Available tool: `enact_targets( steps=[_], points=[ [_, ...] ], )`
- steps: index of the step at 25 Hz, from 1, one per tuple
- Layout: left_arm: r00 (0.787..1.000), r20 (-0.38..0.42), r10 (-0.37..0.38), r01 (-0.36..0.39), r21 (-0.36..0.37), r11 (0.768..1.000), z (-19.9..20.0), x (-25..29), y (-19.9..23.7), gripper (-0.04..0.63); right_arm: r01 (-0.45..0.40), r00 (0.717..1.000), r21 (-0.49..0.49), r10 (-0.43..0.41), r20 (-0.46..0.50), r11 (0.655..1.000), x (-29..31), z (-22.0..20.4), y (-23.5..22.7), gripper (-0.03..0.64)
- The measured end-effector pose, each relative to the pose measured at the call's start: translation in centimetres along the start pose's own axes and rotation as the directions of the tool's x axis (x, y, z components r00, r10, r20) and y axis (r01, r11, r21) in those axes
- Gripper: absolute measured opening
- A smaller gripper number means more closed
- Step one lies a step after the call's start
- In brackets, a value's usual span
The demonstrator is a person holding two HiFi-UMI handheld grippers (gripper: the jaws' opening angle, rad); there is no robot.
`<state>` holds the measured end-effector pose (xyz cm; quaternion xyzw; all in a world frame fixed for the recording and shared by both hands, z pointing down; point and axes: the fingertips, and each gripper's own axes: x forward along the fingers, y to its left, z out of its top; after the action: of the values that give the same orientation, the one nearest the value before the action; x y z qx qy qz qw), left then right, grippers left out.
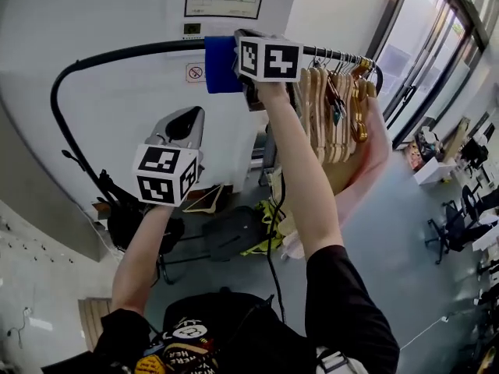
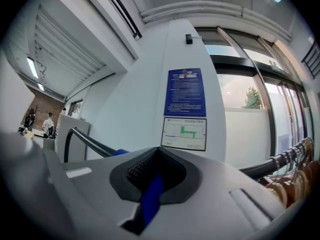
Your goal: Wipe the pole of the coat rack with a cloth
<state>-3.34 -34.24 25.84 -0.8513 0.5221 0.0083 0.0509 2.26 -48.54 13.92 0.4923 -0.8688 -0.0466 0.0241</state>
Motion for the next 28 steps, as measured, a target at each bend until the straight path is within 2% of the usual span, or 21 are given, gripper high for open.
enact_targets(
  steps=[7,12,14,18,23,28],
  points=[
    [0.998,0.004,-0.064,0.064,-0.009,0.998,0.0,3.1,-3.2,0.002,0.153,0.988,0.022,-0.152,-0.031,0.988,-2.9,-1.0,-11.0,0.0],
    [0.999,0.01,-0.05,0.051,-0.017,0.999,0.0,3.2,-2.6,0.002,0.176,0.983,-0.019,-0.177,-0.041,0.984,-3.2,-1.2,-12.1,0.0],
    [0.999,0.014,-0.037,0.038,-0.015,0.999,0.3,2.8,-2.0,0.002,0.168,0.985,-0.039,-0.169,-0.037,0.985,-2.9,-0.9,-10.7,0.0],
    [1.0,0.02,0.0,0.0,-0.013,1.0,0.6,1.1,-0.1,0.002,0.094,0.995,-0.06,-0.096,-0.019,0.994,-1.4,-0.2,-5.2,0.0],
    [0.998,0.026,0.065,-0.065,-0.012,0.998,0.9,-2.5,3.3,0.002,-0.029,0.999,-0.089,0.028,-0.018,0.996,1.4,0.6,4.1,0.0],
    [0.99,0.025,0.135,-0.135,-0.009,0.991,1.0,-6.8,6.8,0.002,-0.157,0.988,-0.118,0.157,-0.014,0.98,4.3,1.5,14.7,0.0]
  ],
)
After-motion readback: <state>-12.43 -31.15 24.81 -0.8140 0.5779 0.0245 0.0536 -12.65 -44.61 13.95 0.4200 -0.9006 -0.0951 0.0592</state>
